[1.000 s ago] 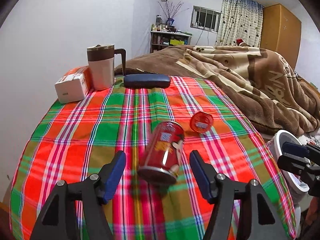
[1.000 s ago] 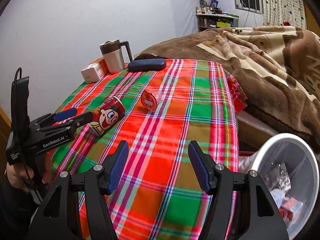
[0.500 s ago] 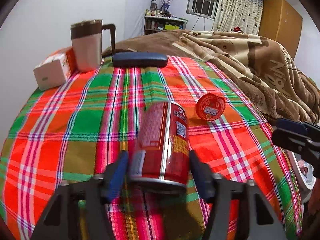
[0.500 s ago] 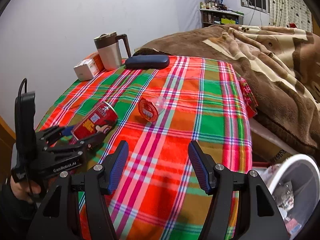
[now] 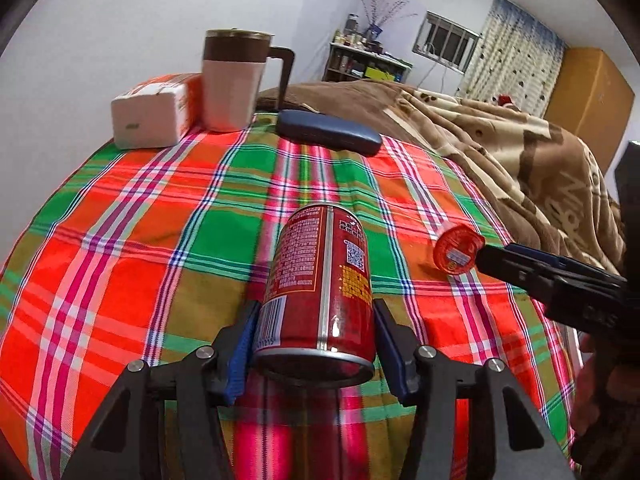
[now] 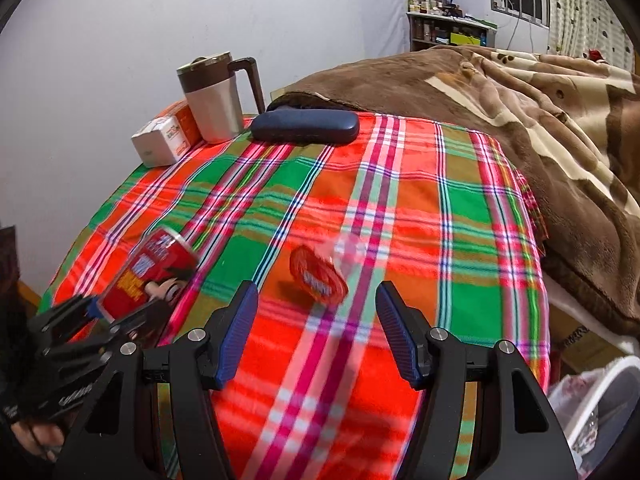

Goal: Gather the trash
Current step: 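Grasp the red can with the left gripper while the right gripper grasps the red jelly cup, then lift and carry the red can and jelly cup over the white bin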

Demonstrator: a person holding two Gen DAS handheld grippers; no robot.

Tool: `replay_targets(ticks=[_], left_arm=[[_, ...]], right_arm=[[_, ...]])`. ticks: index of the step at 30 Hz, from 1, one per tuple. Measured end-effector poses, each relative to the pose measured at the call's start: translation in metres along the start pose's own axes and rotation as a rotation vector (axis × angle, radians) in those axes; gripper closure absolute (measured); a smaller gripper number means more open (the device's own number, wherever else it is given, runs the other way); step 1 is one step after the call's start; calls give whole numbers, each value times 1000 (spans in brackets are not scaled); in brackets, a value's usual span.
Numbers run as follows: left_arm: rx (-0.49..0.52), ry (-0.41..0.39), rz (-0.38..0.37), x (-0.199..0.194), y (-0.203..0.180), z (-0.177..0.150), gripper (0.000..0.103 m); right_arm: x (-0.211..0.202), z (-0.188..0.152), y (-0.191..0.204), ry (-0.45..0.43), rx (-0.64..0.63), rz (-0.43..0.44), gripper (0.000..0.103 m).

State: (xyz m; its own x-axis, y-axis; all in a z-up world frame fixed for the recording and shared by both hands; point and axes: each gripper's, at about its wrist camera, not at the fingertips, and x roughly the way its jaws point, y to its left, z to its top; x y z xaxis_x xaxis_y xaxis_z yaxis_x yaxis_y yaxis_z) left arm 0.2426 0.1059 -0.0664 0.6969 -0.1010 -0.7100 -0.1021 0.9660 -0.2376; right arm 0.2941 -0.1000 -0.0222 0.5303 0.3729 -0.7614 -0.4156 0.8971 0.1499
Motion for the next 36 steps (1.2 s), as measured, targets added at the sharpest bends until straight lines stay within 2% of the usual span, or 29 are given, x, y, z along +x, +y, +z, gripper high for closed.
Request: replay_targets(ticks=[9,10,11,13,24,36], left_arm=[[-33,10,-25,3,7,1,49],[-32,11,-26,3,7,1,49],[-32,12,-27,3,7,1,49],[-32,13,-29,4,8,1,49],[1,3,-17,-4,-1,-2,49],[50,-11,-11,-48,-31,-25,50]], right_arm=[[36,15,-5,31,37,-29,40],[39,15,-6,36,39,-30,47],[40,15,-6,43,38,-31,50],[40,14,-5,41,36,-30,50],[4,-1,-10,13,43,-6,51],[-50,-44,-22,-13,83,27,50]])
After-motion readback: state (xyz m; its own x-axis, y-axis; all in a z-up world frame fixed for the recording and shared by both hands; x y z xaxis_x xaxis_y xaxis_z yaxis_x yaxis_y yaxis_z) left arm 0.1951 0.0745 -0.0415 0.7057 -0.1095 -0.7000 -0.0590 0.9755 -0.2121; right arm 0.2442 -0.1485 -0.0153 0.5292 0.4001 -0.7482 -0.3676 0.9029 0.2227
